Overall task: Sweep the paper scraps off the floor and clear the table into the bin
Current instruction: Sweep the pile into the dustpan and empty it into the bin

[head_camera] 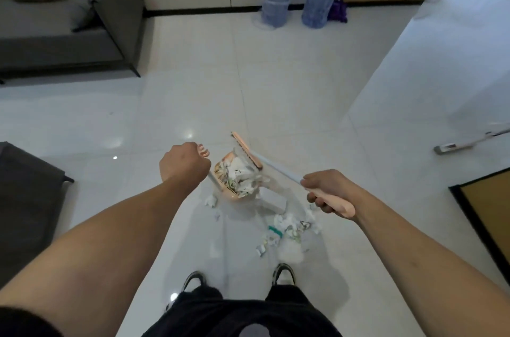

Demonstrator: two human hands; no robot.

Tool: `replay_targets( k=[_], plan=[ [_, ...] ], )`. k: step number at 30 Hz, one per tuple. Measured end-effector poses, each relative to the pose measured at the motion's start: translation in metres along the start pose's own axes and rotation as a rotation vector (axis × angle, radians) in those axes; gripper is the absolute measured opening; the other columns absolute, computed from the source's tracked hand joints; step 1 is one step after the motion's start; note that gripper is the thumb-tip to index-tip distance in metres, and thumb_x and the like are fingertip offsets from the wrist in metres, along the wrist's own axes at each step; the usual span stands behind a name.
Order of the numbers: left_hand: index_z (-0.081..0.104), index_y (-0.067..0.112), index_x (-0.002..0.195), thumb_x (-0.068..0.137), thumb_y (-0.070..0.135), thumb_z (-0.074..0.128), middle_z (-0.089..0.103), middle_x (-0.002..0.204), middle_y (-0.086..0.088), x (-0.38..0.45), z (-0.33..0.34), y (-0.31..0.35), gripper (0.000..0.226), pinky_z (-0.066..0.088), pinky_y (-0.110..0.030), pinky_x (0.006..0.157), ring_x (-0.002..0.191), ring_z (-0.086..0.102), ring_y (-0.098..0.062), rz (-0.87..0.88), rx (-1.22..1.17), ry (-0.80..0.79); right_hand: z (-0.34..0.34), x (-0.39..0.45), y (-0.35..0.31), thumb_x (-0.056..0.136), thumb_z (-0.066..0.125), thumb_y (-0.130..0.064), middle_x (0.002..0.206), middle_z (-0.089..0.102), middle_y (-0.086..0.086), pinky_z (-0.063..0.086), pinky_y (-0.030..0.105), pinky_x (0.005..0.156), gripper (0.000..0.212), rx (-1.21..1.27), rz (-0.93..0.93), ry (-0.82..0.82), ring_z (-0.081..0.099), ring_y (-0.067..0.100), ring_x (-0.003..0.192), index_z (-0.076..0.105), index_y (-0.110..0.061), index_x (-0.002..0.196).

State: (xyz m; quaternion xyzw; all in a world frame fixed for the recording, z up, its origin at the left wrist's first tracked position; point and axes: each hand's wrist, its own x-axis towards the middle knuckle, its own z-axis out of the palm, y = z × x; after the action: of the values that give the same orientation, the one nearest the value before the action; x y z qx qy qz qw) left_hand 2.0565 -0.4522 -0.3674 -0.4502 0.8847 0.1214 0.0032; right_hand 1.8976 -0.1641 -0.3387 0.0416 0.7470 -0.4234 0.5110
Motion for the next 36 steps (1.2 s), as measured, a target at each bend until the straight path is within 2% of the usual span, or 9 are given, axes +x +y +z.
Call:
replay_targets(
  k=[3, 5, 11, 15, 19, 22, 25, 28, 36],
  plan=[
    [0.052, 0.018, 0.068, 0.065, 0.027, 0.050, 0.051, 0.065, -0.001, 0.022, -0.015, -0.010, 0.009, 0.036, -0.028, 0.056, 0.063, 0.052, -0.028, 0.084, -0.039, 0.034, 0.021, -0.011, -0.005, 0.091, 0.065, -0.020, 0.062, 0.053, 0.009, 0.026, 0.019, 0.037, 0.013, 0.032, -0.031, 0.092, 0.039, 0.015, 0.041, 0.061, -0.011, 0.099],
    [0.050, 0.018, 0.067, 0.068, 0.026, 0.050, 0.048, 0.064, -0.001, 0.036, -0.027, -0.020, 0.009, 0.036, -0.029, 0.058, 0.064, 0.051, -0.030, 0.139, -0.063, 0.048, 0.040, -0.017, -0.002, 0.092, 0.065, -0.020, 0.062, 0.052, 0.009, 0.026, 0.019, 0.037, 0.020, 0.096, -0.028, 0.149, 0.038, 0.014, 0.040, 0.061, -0.008, 0.107],
    [0.055, 0.017, 0.067, 0.067, 0.025, 0.050, 0.053, 0.065, -0.002, 0.072, -0.046, -0.049, 0.009, 0.037, -0.028, 0.058, 0.062, 0.052, -0.028, 0.330, -0.102, 0.009, 0.128, -0.032, 0.021, 0.086, 0.074, -0.011, 0.061, 0.052, 0.012, 0.030, 0.019, 0.037, 0.034, 0.264, -0.045, 0.364, 0.041, 0.016, 0.038, 0.062, -0.008, 0.118],
    [0.054, 0.017, 0.065, 0.066, 0.023, 0.051, 0.054, 0.062, -0.001, 0.069, -0.051, -0.056, 0.007, 0.037, -0.028, 0.056, 0.057, 0.051, -0.026, 0.422, -0.120, -0.003, 0.169, -0.048, 0.037, 0.082, 0.072, 0.001, 0.066, 0.049, 0.016, 0.030, 0.020, 0.038, 0.042, 0.294, -0.023, 0.488, 0.039, 0.017, 0.036, 0.059, 0.002, 0.122],
    [0.054, 0.019, 0.063, 0.065, 0.023, 0.051, 0.056, 0.060, 0.000, 0.053, -0.057, -0.046, 0.006, 0.035, -0.026, 0.053, 0.054, 0.051, -0.022, 0.511, -0.189, -0.022, 0.189, -0.080, 0.065, 0.081, 0.070, 0.002, 0.069, 0.046, 0.017, 0.027, 0.023, 0.042, 0.048, 0.344, 0.011, 0.593, 0.038, 0.018, 0.039, 0.050, 0.015, 0.123],
    [0.055, 0.019, 0.065, 0.066, 0.024, 0.053, 0.056, 0.062, -0.001, 0.027, -0.060, -0.026, 0.005, 0.037, -0.027, 0.056, 0.058, 0.054, -0.025, 0.588, -0.181, -0.055, 0.192, -0.109, 0.100, 0.080, 0.071, 0.001, 0.068, 0.048, 0.017, 0.028, 0.022, 0.041, 0.044, 0.389, 0.026, 0.652, 0.039, 0.019, 0.039, 0.051, 0.014, 0.118],
    [0.056, 0.019, 0.067, 0.067, 0.025, 0.053, 0.058, 0.064, -0.002, -0.010, -0.059, -0.002, 0.007, 0.039, -0.028, 0.058, 0.062, 0.055, -0.028, 0.700, -0.163, -0.069, 0.192, -0.147, 0.138, 0.081, 0.071, -0.001, 0.066, 0.051, 0.015, 0.029, 0.020, 0.040, 0.030, 0.462, 0.060, 0.706, 0.041, 0.018, 0.037, 0.060, 0.002, 0.109],
    [0.057, 0.018, 0.067, 0.066, 0.026, 0.052, 0.059, 0.065, -0.003, -0.058, -0.057, 0.023, 0.009, 0.042, -0.029, 0.060, 0.064, 0.057, -0.030, 0.789, -0.155, -0.089, 0.192, -0.189, 0.181, 0.082, 0.070, -0.002, 0.067, 0.052, 0.015, 0.028, 0.020, 0.040, 0.023, 0.543, 0.066, 0.755, 0.043, 0.017, 0.037, 0.060, -0.003, 0.102],
    [0.060, 0.022, 0.069, 0.069, 0.032, 0.056, 0.057, 0.062, 0.001, -0.206, -0.050, 0.059, 0.011, 0.040, -0.027, 0.057, 0.060, 0.055, -0.026, 0.972, -0.195, -0.103, 0.213, -0.296, 0.303, 0.084, 0.067, -0.001, 0.066, 0.053, 0.016, 0.029, 0.023, 0.041, 0.027, 0.736, 0.074, 0.891, 0.044, 0.019, 0.039, 0.057, 0.006, 0.108]
  ],
)
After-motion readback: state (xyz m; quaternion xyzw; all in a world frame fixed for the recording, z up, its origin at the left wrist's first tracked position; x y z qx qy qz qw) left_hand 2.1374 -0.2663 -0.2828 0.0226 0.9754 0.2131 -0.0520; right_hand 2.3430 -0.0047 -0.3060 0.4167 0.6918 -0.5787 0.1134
